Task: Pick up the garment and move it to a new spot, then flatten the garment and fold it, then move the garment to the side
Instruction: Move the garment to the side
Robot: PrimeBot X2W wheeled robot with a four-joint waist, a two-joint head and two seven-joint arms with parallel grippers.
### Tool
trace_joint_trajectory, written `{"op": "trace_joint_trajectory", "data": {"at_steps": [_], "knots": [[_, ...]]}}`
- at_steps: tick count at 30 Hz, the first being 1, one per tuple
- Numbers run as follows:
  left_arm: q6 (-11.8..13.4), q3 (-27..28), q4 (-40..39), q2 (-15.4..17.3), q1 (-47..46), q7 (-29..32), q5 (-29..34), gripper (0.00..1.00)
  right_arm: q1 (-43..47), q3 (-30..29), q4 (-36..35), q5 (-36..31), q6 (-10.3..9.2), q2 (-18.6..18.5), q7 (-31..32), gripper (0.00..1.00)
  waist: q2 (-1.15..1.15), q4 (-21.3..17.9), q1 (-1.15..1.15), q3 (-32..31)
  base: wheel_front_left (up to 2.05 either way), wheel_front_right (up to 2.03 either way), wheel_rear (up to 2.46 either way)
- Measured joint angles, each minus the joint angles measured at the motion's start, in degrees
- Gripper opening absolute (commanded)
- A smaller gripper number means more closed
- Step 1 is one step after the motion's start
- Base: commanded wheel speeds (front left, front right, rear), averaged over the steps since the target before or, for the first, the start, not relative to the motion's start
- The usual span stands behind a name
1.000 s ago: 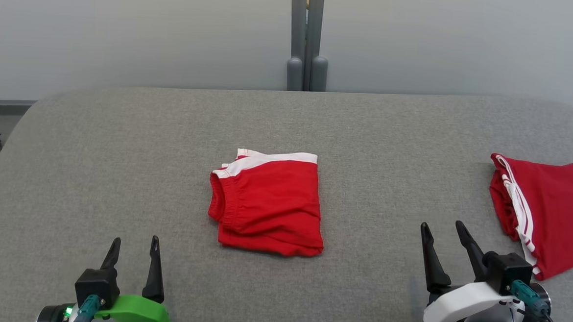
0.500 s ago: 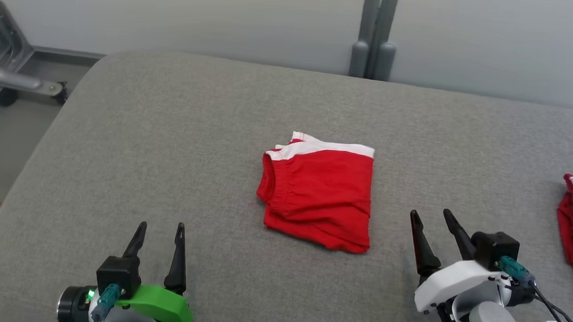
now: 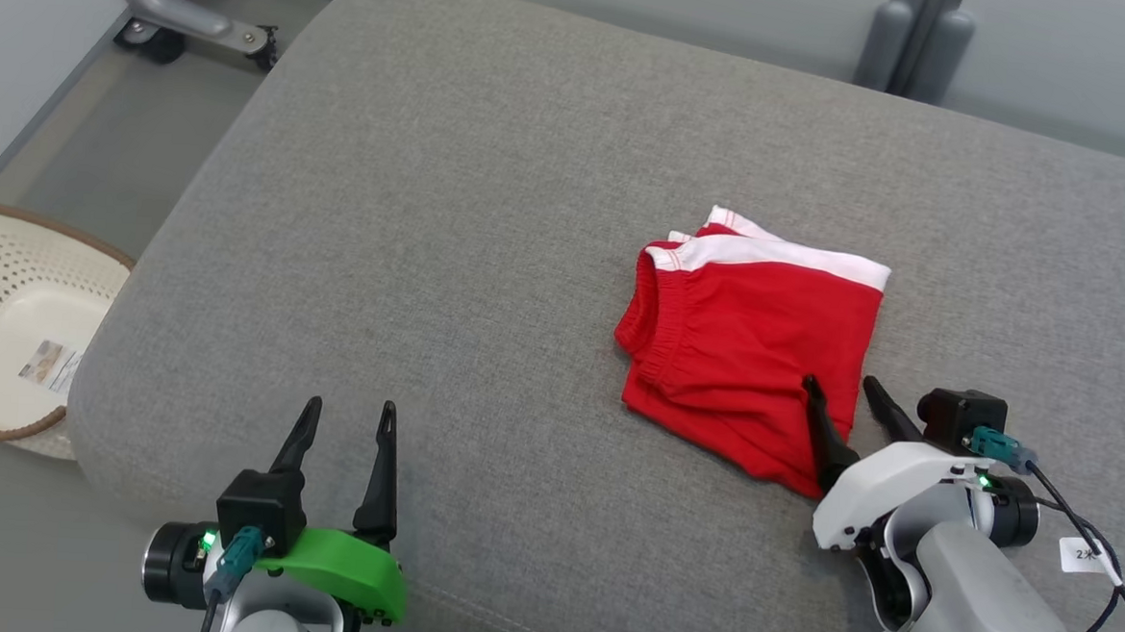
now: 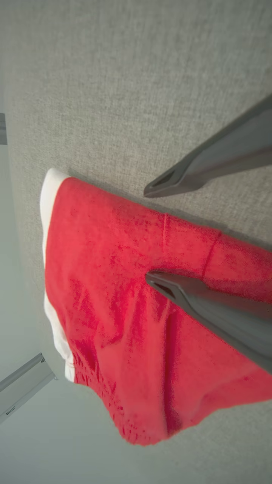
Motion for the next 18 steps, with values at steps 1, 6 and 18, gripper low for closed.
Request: {"op": "trace_joint_trajectory", "data": {"at_steps": [1,6,18], "knots": [[0.0,0.0,0.0,0.0,0.0,0.0,-0.1,1.00,-0.7,0.9,1.8,1.4,-0.01,0.0,0.0,1.00,0.00,0.6,0.00,0.5,0.00,0.00,0.00],[0.4,-0.1,-0.2,0.0,-0.1,0.0,-0.1,1.00,-4.2,4.2,6.7,6.1,-0.04,-0.5,-0.3,1.00,0.00,2.5,0.00,2.4,0.00,0.00,0.00],[0.0,-0.7,-0.4,0.0,-1.2,0.0,0.5,1.00,-5.0,6.5,5.5,10.9,0.03,-1.4,-0.2,0.00,0.00,0.2,0.00,1.9,0.00,0.00,0.00]]}}
